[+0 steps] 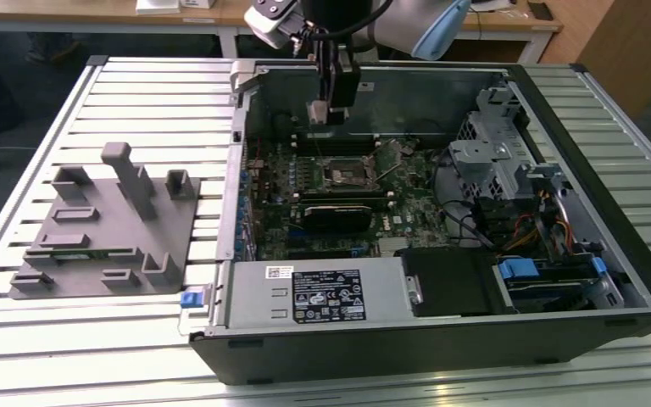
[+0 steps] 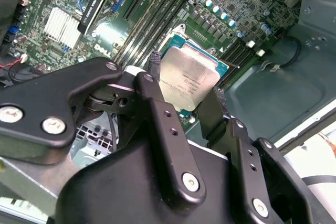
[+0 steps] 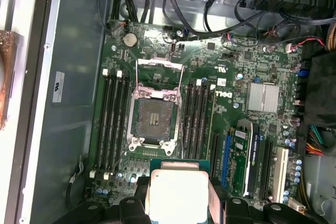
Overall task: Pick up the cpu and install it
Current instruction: 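Place the cpu into insertion slot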
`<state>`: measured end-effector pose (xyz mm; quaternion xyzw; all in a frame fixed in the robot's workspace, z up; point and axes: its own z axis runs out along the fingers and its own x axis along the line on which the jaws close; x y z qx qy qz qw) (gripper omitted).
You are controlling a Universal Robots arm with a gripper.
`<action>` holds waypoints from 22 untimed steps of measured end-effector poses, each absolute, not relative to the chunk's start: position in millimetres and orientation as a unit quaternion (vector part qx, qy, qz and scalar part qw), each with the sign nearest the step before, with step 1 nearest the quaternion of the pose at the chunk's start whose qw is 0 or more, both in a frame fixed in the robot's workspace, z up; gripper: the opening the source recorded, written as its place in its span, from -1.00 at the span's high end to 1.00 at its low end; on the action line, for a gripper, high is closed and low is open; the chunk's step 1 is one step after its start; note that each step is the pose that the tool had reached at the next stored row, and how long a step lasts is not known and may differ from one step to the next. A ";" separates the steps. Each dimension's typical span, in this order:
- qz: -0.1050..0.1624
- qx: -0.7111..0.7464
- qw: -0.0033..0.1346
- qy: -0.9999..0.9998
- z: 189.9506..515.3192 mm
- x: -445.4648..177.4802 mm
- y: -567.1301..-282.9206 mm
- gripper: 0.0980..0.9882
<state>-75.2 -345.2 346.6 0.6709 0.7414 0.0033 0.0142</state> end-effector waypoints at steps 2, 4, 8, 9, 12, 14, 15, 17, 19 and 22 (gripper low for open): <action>0.003 0.671 0.014 0.741 346.0 -75.2 -345.2 0.03; 0.003 0.671 0.014 0.741 345.5 -75.2 -345.1 0.03; 0.003 0.671 0.014 0.741 344.5 -75.2 -345.0 0.03; 0.003 0.671 0.014 0.741 344.2 -75.2 -345.0 0.03; 0.003 0.671 0.014 0.741 343.4 -75.2 -344.9 0.03; 0.003 0.671 0.014 0.741 342.7 -75.2 -344.8 0.03; 0.003 0.671 0.014 0.741 342.2 -75.2 -344.8 0.03; 0.003 0.671 0.014 0.741 340.8 -74.7 -344.1 0.03; 0.003 0.672 0.014 0.741 338.5 -73.6 -342.4 0.03; 0.003 0.673 0.014 0.740 334.8 -70.9 -340.6 0.03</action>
